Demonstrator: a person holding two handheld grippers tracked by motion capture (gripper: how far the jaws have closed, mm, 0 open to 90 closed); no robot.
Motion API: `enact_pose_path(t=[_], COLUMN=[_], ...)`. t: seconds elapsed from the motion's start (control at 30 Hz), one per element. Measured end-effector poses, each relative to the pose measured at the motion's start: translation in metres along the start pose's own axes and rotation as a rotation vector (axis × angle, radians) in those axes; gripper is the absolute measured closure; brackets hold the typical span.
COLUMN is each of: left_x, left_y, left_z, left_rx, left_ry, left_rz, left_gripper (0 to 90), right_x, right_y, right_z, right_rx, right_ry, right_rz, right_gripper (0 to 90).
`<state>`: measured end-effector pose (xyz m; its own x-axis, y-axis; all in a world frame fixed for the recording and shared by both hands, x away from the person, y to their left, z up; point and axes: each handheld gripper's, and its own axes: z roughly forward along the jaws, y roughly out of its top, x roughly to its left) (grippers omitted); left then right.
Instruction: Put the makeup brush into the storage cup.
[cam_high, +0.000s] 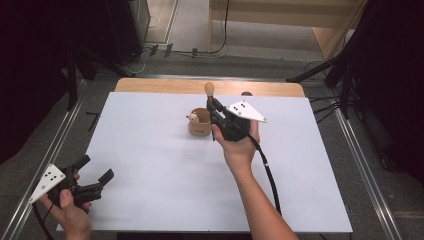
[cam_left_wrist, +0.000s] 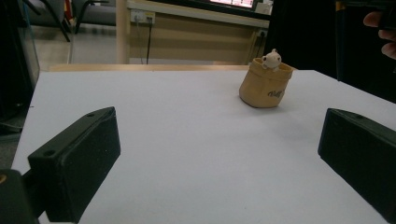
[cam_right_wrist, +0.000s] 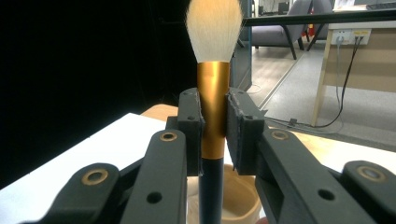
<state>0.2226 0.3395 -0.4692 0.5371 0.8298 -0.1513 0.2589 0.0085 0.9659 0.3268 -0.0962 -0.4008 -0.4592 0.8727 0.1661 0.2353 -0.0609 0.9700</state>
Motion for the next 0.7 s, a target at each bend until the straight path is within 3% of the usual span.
enact_pose_path(t=[0.7], left_x=[-0.001], left_y=[0.001], left_z=[0.000], left_rx=[-0.006], left_ry=[-0.007], left_rz=[-0.002], left_gripper=[0.0], right_x=[-0.001], right_y=[0.019], right_z=[0.040], right_rx=[-0.017], right_ry=[-0.009], right_rz=[0.007], right_gripper=[78.9])
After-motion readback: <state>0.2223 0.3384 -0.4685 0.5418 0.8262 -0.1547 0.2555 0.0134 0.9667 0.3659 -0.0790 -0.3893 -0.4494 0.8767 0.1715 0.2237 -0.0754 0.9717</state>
